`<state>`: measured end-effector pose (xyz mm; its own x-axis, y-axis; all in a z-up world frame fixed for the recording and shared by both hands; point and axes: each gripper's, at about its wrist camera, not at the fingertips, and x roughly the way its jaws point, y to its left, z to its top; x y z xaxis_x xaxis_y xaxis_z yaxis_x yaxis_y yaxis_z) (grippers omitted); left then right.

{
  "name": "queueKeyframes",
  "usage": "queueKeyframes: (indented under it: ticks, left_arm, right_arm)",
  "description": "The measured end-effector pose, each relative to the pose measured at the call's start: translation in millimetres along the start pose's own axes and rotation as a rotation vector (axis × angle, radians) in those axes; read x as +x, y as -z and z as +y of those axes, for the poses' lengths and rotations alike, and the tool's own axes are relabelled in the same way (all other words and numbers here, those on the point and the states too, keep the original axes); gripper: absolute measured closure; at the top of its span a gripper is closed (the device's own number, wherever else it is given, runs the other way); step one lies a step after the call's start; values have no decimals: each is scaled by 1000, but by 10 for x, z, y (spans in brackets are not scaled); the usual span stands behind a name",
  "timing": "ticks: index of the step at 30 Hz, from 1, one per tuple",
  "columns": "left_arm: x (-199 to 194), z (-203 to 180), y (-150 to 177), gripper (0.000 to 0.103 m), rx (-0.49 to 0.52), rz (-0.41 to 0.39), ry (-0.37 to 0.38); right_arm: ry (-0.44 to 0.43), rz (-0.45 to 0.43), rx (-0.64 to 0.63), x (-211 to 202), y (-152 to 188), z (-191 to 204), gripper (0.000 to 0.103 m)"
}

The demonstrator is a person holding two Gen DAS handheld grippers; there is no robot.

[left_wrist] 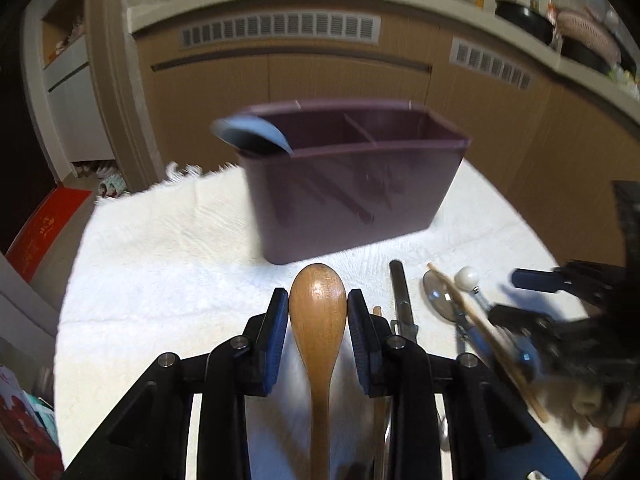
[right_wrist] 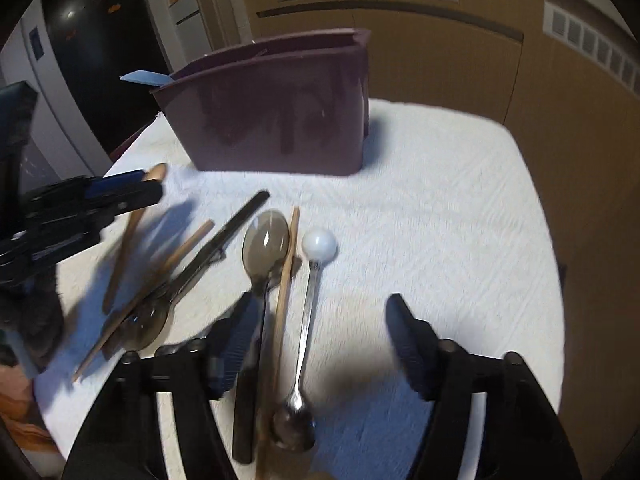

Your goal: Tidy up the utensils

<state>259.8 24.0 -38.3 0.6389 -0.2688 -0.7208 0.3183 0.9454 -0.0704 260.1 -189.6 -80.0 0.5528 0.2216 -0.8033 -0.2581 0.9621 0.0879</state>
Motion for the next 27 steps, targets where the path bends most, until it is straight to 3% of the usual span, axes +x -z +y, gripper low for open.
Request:
queueKeyframes:
  ticks: [3, 4, 8, 17, 22, 26, 27]
  left_arm:
    - [-255, 131, -14, 76, -45, -52, 5]
    - [-320, 166, -22, 76, -57, -68, 6]
    - [-512, 269, -59, 76, -89, -117, 12]
    - [-668, 409, -5, 76, -133, -163, 63]
    - [-695, 460, 13, 76, -151, -174, 75]
    - [-729, 471, 16, 76, -160, -175, 80]
    - [-729, 480, 15, 76, -158, -175, 80]
  right_arm:
    - [-26, -23, -43, -31, -108, 79, 70]
    - [-33, -24, -55, -32, -132, 111, 71]
    - [-38, -11, -117, 98, -212, 330, 73]
    - [44, 54, -199, 437, -303, 526, 71]
    - [82, 88, -221, 560, -309, 563, 58]
    - [75, 89, -206, 563, -314, 554, 61]
    - [75, 90, -206, 555, -309, 552, 69]
